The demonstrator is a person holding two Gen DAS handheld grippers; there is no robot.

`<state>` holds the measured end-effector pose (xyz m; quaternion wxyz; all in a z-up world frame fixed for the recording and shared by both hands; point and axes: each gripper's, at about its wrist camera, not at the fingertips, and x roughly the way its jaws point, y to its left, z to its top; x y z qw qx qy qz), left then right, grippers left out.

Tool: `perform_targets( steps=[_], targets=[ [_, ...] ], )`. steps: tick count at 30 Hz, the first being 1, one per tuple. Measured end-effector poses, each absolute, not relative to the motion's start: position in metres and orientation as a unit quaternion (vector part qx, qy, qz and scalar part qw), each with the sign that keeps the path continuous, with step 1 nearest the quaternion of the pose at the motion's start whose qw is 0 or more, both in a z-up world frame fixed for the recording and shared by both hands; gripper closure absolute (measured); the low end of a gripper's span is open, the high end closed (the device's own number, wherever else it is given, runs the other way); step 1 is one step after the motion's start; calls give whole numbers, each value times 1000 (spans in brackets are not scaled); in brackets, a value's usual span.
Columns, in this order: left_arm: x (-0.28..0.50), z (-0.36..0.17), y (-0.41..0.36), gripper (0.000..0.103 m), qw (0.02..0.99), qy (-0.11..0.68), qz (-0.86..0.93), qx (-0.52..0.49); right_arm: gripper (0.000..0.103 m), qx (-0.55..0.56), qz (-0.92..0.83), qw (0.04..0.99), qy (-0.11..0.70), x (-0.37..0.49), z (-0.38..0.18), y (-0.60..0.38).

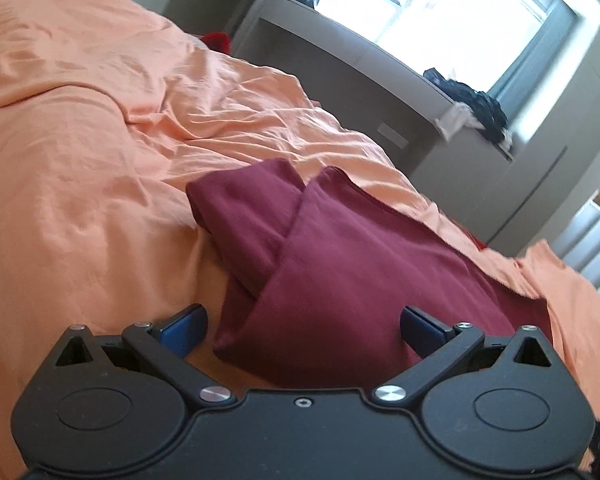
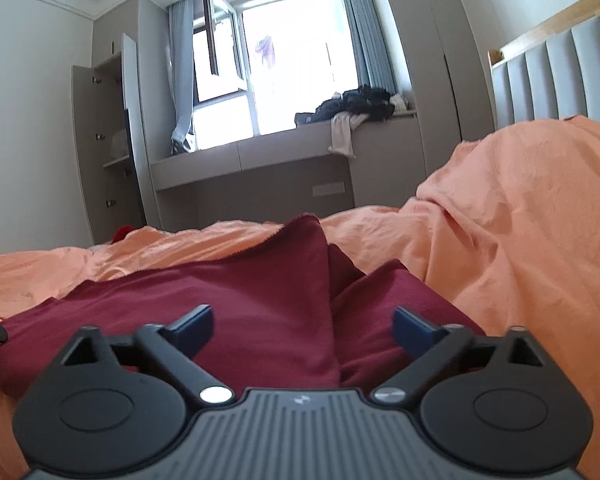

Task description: Fold small clothes

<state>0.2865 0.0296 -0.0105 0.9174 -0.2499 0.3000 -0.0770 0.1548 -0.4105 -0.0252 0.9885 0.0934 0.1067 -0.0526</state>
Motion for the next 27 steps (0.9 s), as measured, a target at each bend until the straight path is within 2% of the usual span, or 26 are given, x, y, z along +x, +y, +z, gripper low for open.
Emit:
perform_targets(
  steps=[9,18,27],
  targets=[
    [299,-11,30,1,921,300,-65,-242,0,34,-45,997,44,148,-26,-358],
    [299,-13,29,1,925,297,-66,-229,0,-47,4,997,59,165,-28,-298],
    [297,-15,27,1,927,293,-66,-226,0,-75,-40,994,72,189,-29,-273]
  ],
)
